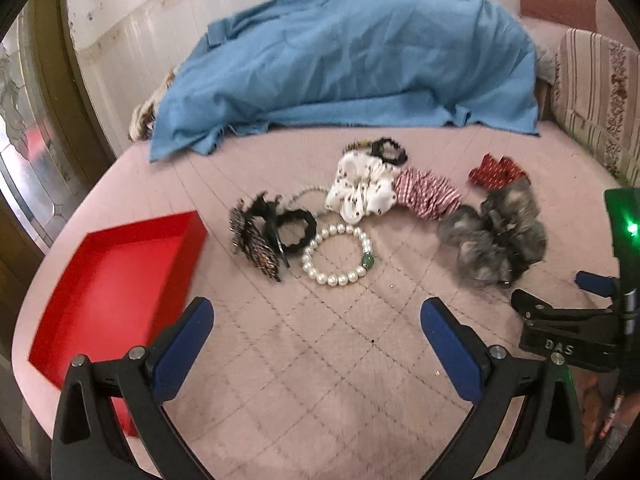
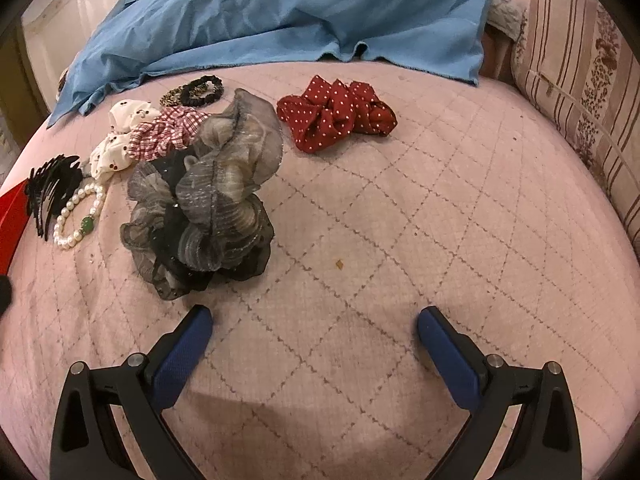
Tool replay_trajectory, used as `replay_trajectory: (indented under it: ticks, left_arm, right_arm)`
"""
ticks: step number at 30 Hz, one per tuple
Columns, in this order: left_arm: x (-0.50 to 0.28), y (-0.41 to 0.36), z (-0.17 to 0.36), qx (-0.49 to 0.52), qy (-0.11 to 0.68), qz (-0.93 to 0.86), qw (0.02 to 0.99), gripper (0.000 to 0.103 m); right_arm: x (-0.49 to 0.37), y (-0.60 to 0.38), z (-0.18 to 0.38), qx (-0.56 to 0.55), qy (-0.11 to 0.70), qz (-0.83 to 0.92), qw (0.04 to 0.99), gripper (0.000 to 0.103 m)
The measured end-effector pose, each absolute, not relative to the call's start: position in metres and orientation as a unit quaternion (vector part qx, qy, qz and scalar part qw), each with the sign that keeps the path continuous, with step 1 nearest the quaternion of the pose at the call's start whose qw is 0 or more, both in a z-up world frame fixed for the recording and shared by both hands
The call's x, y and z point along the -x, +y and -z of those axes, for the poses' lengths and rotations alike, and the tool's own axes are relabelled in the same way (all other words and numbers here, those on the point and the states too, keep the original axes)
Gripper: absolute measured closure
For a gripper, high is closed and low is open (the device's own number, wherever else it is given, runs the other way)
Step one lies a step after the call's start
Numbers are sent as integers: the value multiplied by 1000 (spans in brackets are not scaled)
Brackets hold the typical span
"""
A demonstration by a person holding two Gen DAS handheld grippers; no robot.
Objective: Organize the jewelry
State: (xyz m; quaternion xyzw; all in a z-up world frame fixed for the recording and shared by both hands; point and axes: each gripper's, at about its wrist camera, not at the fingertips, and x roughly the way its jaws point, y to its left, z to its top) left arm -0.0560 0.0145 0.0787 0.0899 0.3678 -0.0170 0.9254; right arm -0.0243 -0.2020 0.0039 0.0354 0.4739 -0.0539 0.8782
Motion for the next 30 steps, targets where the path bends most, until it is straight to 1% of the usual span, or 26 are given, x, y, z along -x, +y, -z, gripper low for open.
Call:
replay_trajectory:
  ticks: [1, 2, 9, 18, 30]
  left_arm:
    - [61, 16, -84, -90, 365, 16, 927, 0]
    - [66, 17, -89, -91, 362, 14, 928, 0]
    - [86, 27, -110, -86, 361, 10, 929, 0]
    - [117, 35, -139, -74, 333, 13, 940, 0]
    - [143, 43, -163, -54, 308, 35, 949, 0]
  right_arm:
    - [28, -203, -7, -37, 471, 56, 880, 5]
    - [33, -203, -10, -38, 466, 60, 882, 6]
    - [69, -195, -41, -25, 428, 72, 900, 6]
    - [110, -184, -82, -22, 379, 82, 921, 6]
    - [151, -177, -128, -28, 316, 97, 944, 6]
